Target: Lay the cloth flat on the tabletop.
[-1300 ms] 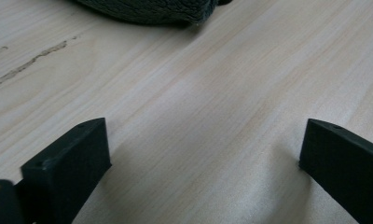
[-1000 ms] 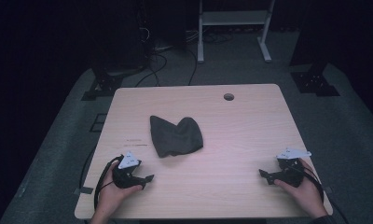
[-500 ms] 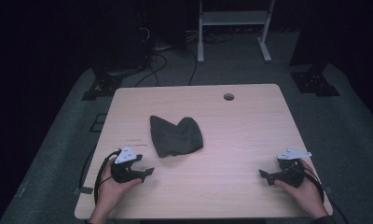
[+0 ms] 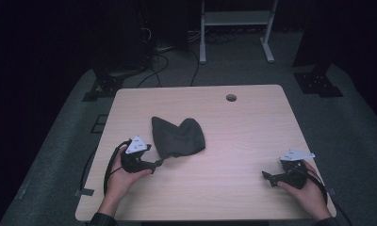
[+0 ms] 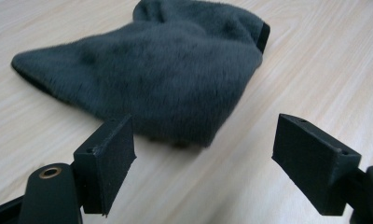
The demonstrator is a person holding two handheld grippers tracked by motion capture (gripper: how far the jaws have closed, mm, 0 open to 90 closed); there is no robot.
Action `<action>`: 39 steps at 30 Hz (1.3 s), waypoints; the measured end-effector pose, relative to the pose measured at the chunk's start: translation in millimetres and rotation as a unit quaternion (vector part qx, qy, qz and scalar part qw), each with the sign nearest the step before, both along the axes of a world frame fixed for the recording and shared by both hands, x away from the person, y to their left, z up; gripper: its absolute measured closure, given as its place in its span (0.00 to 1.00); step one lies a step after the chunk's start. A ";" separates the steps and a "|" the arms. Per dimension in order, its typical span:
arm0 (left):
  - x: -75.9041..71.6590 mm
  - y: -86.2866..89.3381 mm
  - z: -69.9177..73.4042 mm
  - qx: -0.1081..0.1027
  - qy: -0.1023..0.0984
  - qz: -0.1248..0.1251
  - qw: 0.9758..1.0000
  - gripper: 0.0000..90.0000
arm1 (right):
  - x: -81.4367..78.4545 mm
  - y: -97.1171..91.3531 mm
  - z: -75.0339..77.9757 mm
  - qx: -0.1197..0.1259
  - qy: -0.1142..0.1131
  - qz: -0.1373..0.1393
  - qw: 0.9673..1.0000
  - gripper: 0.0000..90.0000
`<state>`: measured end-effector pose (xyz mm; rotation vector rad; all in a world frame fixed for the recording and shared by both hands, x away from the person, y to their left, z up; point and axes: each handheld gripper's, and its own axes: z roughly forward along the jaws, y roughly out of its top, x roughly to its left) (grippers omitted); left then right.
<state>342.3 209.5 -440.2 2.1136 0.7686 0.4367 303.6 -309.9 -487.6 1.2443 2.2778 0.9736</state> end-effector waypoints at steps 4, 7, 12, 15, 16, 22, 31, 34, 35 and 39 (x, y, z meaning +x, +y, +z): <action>11.1 -11.6 -1.4 0.004 0.003 -0.002 1.000 0.21 | -0.1 0.1 0.0 0.000 0.001 -0.001 1.000 0.04; 15.3 -16.1 -3.3 0.009 0.005 -0.002 1.000 0.21 | -0.1 0.1 0.0 0.001 0.001 -0.001 1.000 0.04; 25.8 -24.2 -11.7 0.031 0.014 0.007 0.999 0.26 | -0.1 0.1 0.0 0.000 0.001 -0.001 1.000 0.04; 30.9 -25.5 -13.8 0.029 0.029 0.009 0.999 0.56 | -0.1 0.1 0.0 0.001 0.001 -0.001 1.000 0.04; 31.7 -25.5 -13.0 0.026 0.036 0.009 0.999 0.56 | -0.1 0.1 0.0 0.001 0.001 -0.001 1.000 0.04; 26.0 -24.1 -3.5 0.000 0.055 -0.006 0.998 0.86 | -0.1 0.1 0.0 0.001 0.001 0.000 1.000 0.04; -2.4 -44.9 25.8 -0.053 0.042 -0.075 0.995 0.88 | 0.1 0.0 0.0 0.001 0.001 0.001 1.000 0.04; -8.1 -50.2 32.0 -0.063 0.039 -0.090 0.993 0.88 | 0.2 -0.1 0.0 0.001 0.001 0.001 1.000 0.04; -11.8 -54.4 36.6 -0.071 0.037 -0.099 0.992 0.88 | 0.2 0.0 0.0 0.001 0.001 0.001 1.000 0.04; -19.2 -63.5 48.9 -0.085 0.031 -0.121 0.988 0.88 | 0.3 -0.1 0.0 0.001 0.001 0.001 1.000 0.04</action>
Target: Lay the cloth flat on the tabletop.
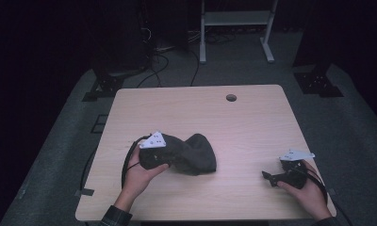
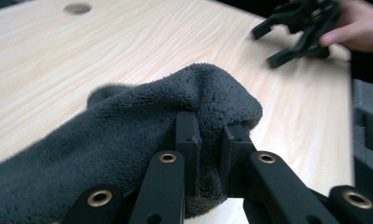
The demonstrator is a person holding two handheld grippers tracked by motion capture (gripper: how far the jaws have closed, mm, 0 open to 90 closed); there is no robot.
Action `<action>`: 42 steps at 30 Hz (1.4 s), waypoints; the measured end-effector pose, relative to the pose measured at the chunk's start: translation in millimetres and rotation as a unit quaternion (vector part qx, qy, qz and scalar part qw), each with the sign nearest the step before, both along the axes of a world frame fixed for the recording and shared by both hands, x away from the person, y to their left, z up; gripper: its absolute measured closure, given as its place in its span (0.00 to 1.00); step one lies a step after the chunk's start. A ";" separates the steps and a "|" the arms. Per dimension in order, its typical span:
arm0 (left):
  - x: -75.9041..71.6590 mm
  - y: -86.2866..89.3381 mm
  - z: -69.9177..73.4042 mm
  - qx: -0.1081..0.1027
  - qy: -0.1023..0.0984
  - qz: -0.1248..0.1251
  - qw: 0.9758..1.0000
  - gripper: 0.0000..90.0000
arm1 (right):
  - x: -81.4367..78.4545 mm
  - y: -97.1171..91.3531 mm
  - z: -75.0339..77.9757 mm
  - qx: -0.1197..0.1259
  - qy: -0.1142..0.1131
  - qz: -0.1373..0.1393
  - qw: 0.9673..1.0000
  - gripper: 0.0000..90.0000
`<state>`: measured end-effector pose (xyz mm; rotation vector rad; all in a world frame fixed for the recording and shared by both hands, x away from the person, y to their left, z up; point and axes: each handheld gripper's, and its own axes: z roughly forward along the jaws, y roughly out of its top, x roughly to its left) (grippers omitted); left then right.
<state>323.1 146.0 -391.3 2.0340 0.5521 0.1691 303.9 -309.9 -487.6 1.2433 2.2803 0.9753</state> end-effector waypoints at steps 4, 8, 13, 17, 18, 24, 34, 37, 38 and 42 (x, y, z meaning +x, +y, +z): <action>-5.4 -8.3 13.2 -0.014 -0.011 -0.015 1.000 0.89 | 0.1 0.0 0.0 0.000 0.000 0.000 1.000 0.04; -5.8 -11.9 20.5 -0.023 -0.014 -0.023 0.999 0.89 | 0.4 0.1 0.0 0.000 0.000 0.001 1.000 0.04; -0.7 -13.4 24.0 -0.033 -0.011 -0.021 0.999 0.88 | 0.4 0.3 0.0 0.000 0.000 -0.001 1.000 0.04; 17.9 -12.5 14.8 -0.037 0.005 0.002 0.999 0.88 | -0.6 0.9 1.1 0.003 -0.004 0.004 1.000 0.16; 22.2 -12.0 12.7 -0.036 0.007 0.007 0.999 0.88 | -1.4 1.0 2.8 0.003 -0.004 0.006 1.000 0.22; 43.2 -10.3 1.1 -0.032 0.018 0.037 0.999 0.88 | -3.1 4.1 11.7 0.017 0.010 0.020 1.000 0.37; 78.7 -24.1 -40.1 0.024 0.051 0.081 0.995 0.88 | -18.3 60.5 33.1 0.084 -0.021 0.131 0.988 0.46; 82.3 -27.5 -46.7 0.031 0.059 0.084 0.994 0.88 | -20.8 78.9 35.1 0.089 -0.024 0.158 0.983 0.48; 83.9 -30.5 -51.0 0.037 0.063 0.085 0.994 0.88 | -22.6 95.4 35.5 0.094 -0.021 0.180 0.979 0.50; 84.0 -34.6 -55.6 0.051 0.061 0.085 0.993 0.87 | -23.6 117.4 36.0 0.098 -0.020 0.207 0.973 0.50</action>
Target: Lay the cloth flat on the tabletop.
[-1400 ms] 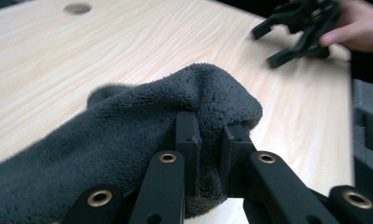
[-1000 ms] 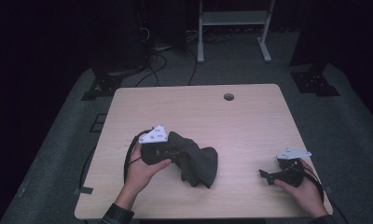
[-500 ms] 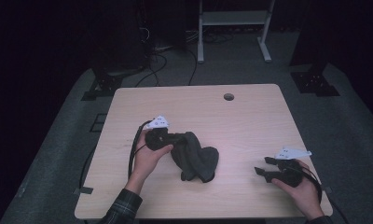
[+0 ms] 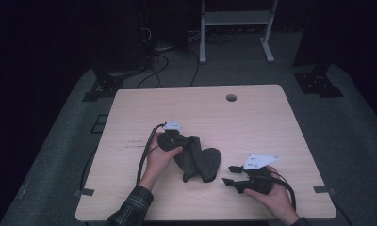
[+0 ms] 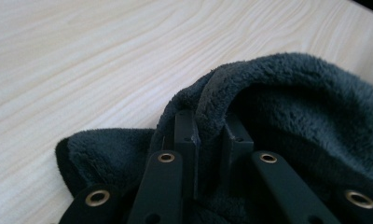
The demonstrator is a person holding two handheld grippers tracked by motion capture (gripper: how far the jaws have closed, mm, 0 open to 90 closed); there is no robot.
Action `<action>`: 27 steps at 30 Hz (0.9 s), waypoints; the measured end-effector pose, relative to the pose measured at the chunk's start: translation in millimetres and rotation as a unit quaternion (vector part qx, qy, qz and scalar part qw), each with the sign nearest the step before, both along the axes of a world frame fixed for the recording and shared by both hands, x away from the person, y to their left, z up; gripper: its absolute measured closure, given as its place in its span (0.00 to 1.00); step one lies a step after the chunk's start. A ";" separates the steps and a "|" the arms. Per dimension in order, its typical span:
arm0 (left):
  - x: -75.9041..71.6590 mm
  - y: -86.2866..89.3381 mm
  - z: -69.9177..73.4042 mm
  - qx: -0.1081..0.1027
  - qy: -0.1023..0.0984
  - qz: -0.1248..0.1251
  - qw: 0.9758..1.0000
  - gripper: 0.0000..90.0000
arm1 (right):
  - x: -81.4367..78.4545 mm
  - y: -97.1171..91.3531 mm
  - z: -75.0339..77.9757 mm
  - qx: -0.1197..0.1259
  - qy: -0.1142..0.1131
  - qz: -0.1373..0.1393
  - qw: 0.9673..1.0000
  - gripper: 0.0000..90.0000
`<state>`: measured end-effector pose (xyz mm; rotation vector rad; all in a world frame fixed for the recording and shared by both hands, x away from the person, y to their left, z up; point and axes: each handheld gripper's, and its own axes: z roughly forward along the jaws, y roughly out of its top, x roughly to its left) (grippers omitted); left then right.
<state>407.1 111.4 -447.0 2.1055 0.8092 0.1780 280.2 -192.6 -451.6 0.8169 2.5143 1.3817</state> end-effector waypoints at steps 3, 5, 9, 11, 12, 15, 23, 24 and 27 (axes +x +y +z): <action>-0.9 -1.7 -0.5 0.006 -0.003 0.001 1.000 0.87 | -0.7 20.3 2.1 0.006 -0.005 0.017 1.000 0.50; -1.4 -2.1 -0.9 0.005 -0.004 0.003 1.000 0.87 | -0.6 31.3 3.5 0.010 -0.011 0.019 1.000 0.50; -2.2 -2.6 -2.0 0.000 -0.006 0.005 1.000 0.86 | 0.8 49.8 3.7 0.009 -0.018 0.016 1.000 0.48; -2.5 -2.6 -1.6 0.002 -0.006 0.006 1.000 0.85 | 3.4 62.0 0.3 0.000 -0.022 0.011 1.000 0.47; -2.7 -2.5 -1.4 0.002 -0.007 0.006 1.000 0.84 | 4.5 66.1 -1.8 -0.006 -0.020 0.008 1.000 0.46; -3.5 -1.3 0.4 0.000 -0.007 0.007 1.000 0.77 | 7.9 73.6 -7.4 -0.024 -0.026 0.000 0.999 0.51; -24.1 18.8 28.4 -0.016 -0.031 0.008 0.999 0.52 | 19.7 57.3 1.4 -0.017 -0.019 -0.046 0.999 0.82; -28.6 21.0 31.8 -0.016 -0.036 0.005 0.999 0.50 | 24.1 46.3 7.0 -0.006 -0.019 -0.056 0.998 0.82; -43.1 25.5 39.4 -0.016 -0.047 -0.003 0.999 0.50 | 27.8 37.9 12.0 0.002 -0.018 -0.064 0.998 0.84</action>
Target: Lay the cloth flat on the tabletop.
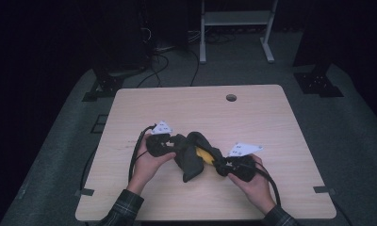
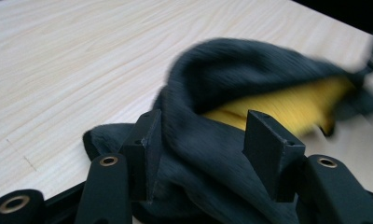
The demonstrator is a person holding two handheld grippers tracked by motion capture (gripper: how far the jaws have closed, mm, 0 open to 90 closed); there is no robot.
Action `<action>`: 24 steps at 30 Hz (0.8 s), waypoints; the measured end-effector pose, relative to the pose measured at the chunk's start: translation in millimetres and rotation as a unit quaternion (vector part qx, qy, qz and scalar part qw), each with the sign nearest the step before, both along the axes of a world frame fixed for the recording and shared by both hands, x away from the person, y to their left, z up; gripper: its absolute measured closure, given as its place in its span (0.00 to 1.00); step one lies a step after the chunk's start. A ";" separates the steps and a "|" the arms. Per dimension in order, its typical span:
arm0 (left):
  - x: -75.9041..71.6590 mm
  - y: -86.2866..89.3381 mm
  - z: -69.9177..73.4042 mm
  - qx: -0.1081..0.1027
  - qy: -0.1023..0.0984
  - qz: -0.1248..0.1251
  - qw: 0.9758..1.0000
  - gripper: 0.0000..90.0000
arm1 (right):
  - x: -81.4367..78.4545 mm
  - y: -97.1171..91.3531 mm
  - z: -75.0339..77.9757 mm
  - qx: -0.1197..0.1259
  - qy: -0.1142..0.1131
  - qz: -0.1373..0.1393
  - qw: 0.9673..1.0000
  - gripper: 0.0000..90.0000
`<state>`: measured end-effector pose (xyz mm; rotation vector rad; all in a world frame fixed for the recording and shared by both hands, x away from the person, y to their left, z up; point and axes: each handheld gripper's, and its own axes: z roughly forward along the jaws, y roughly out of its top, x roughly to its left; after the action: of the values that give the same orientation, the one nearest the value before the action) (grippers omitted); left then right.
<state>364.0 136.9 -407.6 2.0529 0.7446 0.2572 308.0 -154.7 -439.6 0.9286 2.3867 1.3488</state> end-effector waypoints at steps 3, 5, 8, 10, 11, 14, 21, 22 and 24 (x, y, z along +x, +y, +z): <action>-16.4 -0.9 3.2 0.002 -0.008 -0.016 1.000 0.51 | 6.2 -13.9 7.9 0.011 -0.003 -0.017 1.000 0.87; -30.8 -7.4 -0.2 0.007 -0.011 -0.034 0.999 0.52 | 13.3 -26.8 12.7 0.020 -0.003 -0.034 0.999 0.89; -40.9 -13.2 -4.4 0.014 -0.012 -0.044 0.999 0.53 | 18.5 -34.0 13.6 0.024 -0.001 -0.043 0.999 0.90; -50.0 -19.3 -9.0 0.022 -0.010 -0.058 0.998 0.53 | 22.2 -37.6 13.2 0.024 0.000 -0.046 0.999 0.90; -54.2 -22.2 -11.0 0.029 -0.010 -0.062 0.998 0.52 | 25.2 -39.2 12.7 0.024 0.004 -0.048 0.999 0.90; -65.5 -31.7 -21.3 0.057 -0.012 -0.076 0.995 0.50 | 28.3 -39.7 12.4 0.022 0.005 -0.047 0.999 0.90; -65.4 -38.8 -37.6 0.134 -0.031 -0.059 0.989 0.48 | 29.4 -41.4 13.6 0.023 0.005 -0.048 0.999 0.90; -64.8 -39.4 -40.4 0.151 -0.037 -0.055 0.986 0.50 | 29.6 -41.8 13.6 0.023 0.005 -0.049 0.999 0.90; -61.4 -38.1 -45.6 0.167 -0.031 -0.052 0.984 0.61 | 30.1 -42.9 13.6 0.024 0.006 -0.051 0.998 0.90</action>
<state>302.6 98.7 -453.2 2.3807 0.5821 0.4072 338.1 -197.6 -426.0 1.0599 2.2899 1.3724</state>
